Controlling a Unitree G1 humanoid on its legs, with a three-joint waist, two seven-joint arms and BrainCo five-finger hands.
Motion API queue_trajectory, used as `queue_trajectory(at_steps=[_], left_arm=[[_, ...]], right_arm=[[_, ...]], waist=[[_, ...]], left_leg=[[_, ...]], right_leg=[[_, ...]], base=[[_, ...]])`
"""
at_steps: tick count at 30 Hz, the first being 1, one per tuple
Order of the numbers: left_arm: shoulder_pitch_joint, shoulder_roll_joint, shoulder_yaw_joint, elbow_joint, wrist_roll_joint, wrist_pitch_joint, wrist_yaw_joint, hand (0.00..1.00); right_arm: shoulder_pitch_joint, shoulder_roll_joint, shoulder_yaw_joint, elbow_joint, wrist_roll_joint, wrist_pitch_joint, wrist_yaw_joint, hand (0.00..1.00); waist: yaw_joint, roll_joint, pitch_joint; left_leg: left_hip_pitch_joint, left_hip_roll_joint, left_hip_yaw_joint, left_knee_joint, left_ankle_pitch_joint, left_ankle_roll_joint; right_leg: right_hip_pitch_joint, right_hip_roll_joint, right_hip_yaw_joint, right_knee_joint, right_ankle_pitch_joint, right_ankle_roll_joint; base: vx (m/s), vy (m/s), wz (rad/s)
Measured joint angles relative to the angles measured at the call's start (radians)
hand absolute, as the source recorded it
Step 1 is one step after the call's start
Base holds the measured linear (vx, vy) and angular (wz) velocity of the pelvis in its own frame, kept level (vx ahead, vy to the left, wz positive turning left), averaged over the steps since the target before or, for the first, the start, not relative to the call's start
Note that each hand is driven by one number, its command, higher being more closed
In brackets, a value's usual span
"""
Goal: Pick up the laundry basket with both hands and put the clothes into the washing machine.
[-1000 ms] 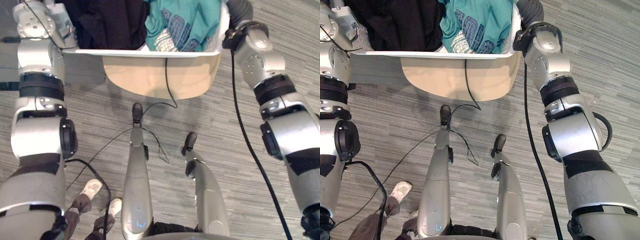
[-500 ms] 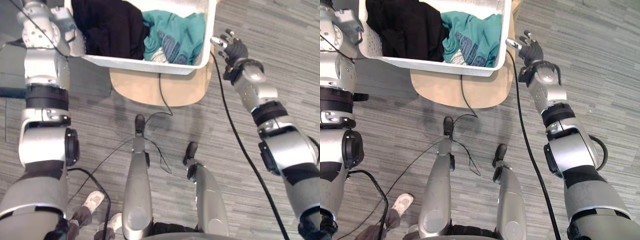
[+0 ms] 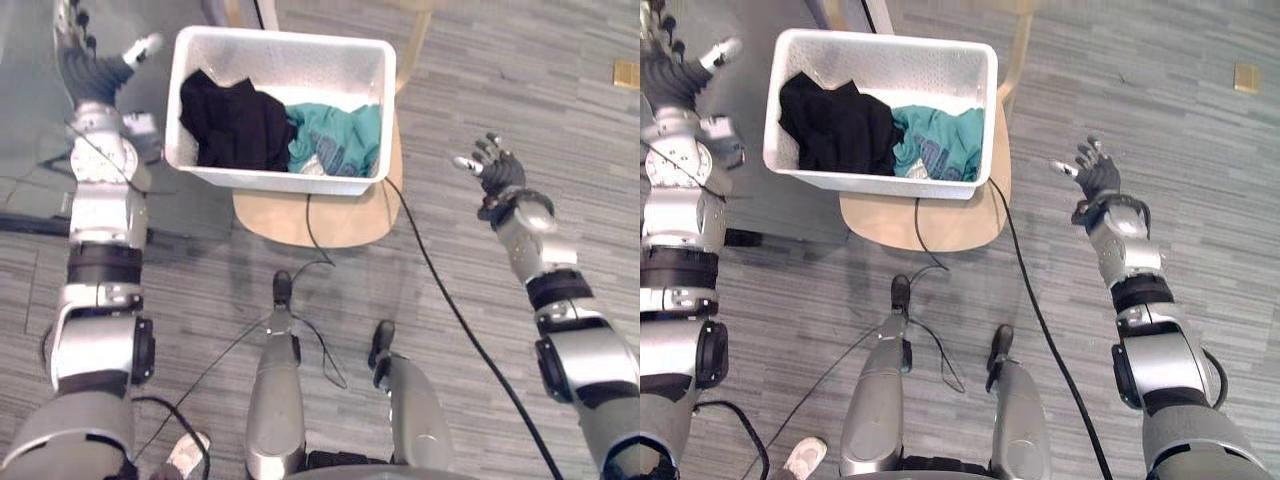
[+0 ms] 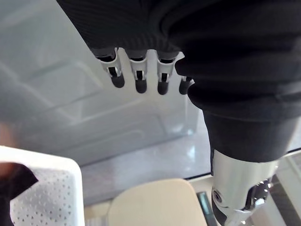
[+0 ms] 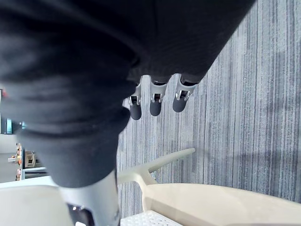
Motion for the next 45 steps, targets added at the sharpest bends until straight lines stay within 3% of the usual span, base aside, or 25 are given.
queue_trajectory(at_steps=[7,11,20,24,29,33,36,39,45], left_arm=[[0.274,-0.072,0.048,-0.161,0.0,-0.006,-0.022,0.0],[0.492,-0.17,0.078,-0.21,0.0,-0.007,-0.052,0.0],[0.898,-0.295,0.118,-0.301,0.049,-0.009,-0.134,0.0],[1.022,-0.356,0.119,-0.29,0.081,-0.025,-0.159,0.0],[1.099,-0.444,0.151,-0.124,0.104,-0.038,-0.203,0.0],[1.101,-0.547,0.288,0.102,0.118,-0.035,-0.2,0.0],[1.097,-0.585,0.369,0.216,0.117,-0.029,-0.194,0.0],[1.068,-0.63,0.518,0.367,0.11,-0.024,-0.175,0.0],[1.052,-0.669,0.628,0.484,0.051,-0.017,-0.166,0.0]], right_arm=[[0.248,0.014,-0.144,-0.043,-0.022,0.001,0.021,0.0],[0.419,0.04,-0.258,-0.044,-0.051,0.0,0.023,0.0],[0.729,0.092,-0.519,0.093,-0.088,0.002,0.078,0.0],[0.78,0.093,-0.614,0.13,-0.087,-0.003,0.086,0.0],[0.87,0.132,-0.727,0.127,-0.086,-0.021,0.087,0.0],[0.926,0.25,-0.803,0.125,-0.067,-0.03,0.085,0.0],[0.937,0.318,-0.843,0.126,-0.052,-0.037,0.081,0.0],[0.955,0.401,-0.931,0.159,-0.045,-0.048,0.071,0.0],[0.954,0.491,-0.999,0.286,-0.036,-0.053,0.034,0.0]], waist=[[-0.002,0.003,-0.012],[-0.01,0.015,-0.072],[-0.019,0.022,-0.243],[-0.041,0.031,-0.274],[-0.043,0.035,-0.325],[-0.054,0.032,-0.368],[-0.065,0.033,-0.38],[-0.066,0.031,-0.403],[-0.067,0.026,-0.414]], left_leg=[[0.076,-0.022,0.01,0.008,-0.011,0.009],[0.118,-0.037,0.018,0.006,-0.026,0.015],[0.23,-0.046,0.011,-0.038,-0.037,0.006],[0.265,-0.049,0.007,-0.058,-0.037,0.006],[0.312,-0.05,0.011,-0.089,-0.037,0.006],[0.354,-0.051,0.025,-0.129,-0.036,0.005],[0.383,-0.051,0.036,-0.15,-0.036,0.004],[0.397,-0.052,0.044,-0.165,-0.035,0.002],[0.422,-0.054,0.045,-0.172,-0.042,-0.007]], right_leg=[[0.088,-0.024,-0.003,-0.001,-0.008,0.012],[0.136,-0.036,0.0,-0.018,-0.026,0.02],[0.254,-0.035,0.005,-0.1,-0.026,0.021],[0.292,-0.035,0.001,-0.126,-0.026,0.021],[0.337,-0.033,-0.002,-0.157,-0.024,0.022],[0.361,-0.033,-0.002,-0.173,-0.024,0.022],[0.384,-0.033,0.001,-0.191,-0.023,0.023],[0.395,-0.033,0.005,-0.206,-0.023,0.023],[0.434,-0.032,0.002,-0.239,-0.017,0.022]], base=[[0.04,0.02,0.11],[0.0,0.001,0.02],[0.02,-0.005,0.0],[0.01,-0.002,0.01],[0.04,-0.014,-0.02],[0.04,-0.017,-0.06],[0.03,-0.006,-0.08],[0.04,-0.004,-0.06],[0.0,0.0,0.0]])
